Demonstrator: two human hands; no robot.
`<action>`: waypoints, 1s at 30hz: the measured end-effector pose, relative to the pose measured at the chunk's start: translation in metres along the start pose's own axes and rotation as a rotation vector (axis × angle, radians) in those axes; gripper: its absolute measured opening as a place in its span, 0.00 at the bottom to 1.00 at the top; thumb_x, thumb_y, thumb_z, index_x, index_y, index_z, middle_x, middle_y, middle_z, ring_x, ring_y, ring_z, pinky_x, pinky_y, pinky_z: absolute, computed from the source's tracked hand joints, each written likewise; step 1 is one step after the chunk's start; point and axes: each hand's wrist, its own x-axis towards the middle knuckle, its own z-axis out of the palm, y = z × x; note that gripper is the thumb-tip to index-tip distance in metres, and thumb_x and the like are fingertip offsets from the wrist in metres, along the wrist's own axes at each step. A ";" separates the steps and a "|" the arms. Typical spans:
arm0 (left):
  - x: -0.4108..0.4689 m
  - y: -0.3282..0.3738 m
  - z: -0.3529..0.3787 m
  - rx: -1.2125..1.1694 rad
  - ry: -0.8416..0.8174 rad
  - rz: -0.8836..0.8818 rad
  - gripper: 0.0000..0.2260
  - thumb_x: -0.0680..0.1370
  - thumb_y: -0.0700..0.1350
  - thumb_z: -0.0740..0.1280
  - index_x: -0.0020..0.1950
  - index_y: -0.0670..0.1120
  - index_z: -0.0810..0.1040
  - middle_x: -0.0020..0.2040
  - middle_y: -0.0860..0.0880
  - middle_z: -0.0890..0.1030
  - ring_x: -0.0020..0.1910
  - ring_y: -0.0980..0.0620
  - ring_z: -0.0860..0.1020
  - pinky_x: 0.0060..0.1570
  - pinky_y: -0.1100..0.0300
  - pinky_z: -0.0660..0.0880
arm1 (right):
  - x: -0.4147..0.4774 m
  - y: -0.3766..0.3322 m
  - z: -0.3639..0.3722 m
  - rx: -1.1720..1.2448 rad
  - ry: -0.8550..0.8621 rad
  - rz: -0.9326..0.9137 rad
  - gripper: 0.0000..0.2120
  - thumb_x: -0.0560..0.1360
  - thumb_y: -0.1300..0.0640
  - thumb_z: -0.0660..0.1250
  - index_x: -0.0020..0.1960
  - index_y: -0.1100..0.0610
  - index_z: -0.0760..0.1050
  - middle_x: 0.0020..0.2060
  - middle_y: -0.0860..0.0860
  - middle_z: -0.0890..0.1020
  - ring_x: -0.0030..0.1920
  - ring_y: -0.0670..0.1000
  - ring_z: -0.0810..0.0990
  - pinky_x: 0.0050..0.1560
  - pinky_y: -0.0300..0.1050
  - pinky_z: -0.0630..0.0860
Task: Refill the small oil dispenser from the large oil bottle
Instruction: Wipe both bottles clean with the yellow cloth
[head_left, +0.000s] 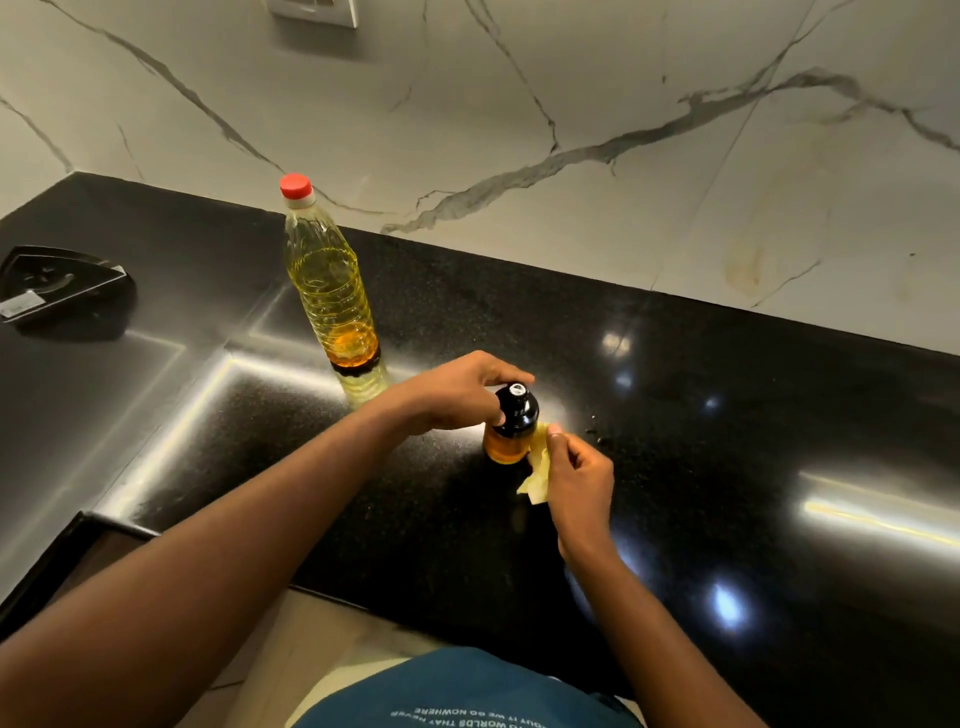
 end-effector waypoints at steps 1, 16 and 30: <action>-0.002 -0.003 -0.001 -0.013 0.003 -0.006 0.31 0.76 0.29 0.66 0.78 0.49 0.72 0.77 0.52 0.71 0.77 0.55 0.66 0.66 0.63 0.60 | -0.004 0.002 -0.002 0.003 0.015 0.004 0.20 0.84 0.49 0.66 0.39 0.60 0.80 0.31 0.50 0.76 0.34 0.47 0.71 0.37 0.50 0.69; -0.012 -0.024 0.034 -0.001 0.424 0.143 0.02 0.71 0.37 0.72 0.41 0.39 0.84 0.40 0.42 0.85 0.40 0.59 0.82 0.35 0.68 0.76 | -0.021 -0.032 0.020 -0.450 -0.304 -0.277 0.30 0.87 0.41 0.49 0.85 0.52 0.53 0.84 0.51 0.58 0.83 0.45 0.56 0.80 0.36 0.52; -0.002 -0.032 0.037 -0.040 0.417 0.149 0.08 0.69 0.47 0.81 0.44 0.47 0.88 0.37 0.48 0.85 0.40 0.53 0.84 0.40 0.58 0.80 | 0.022 -0.021 0.047 0.023 -0.197 0.211 0.44 0.68 0.15 0.46 0.48 0.45 0.88 0.48 0.53 0.89 0.55 0.56 0.87 0.66 0.64 0.78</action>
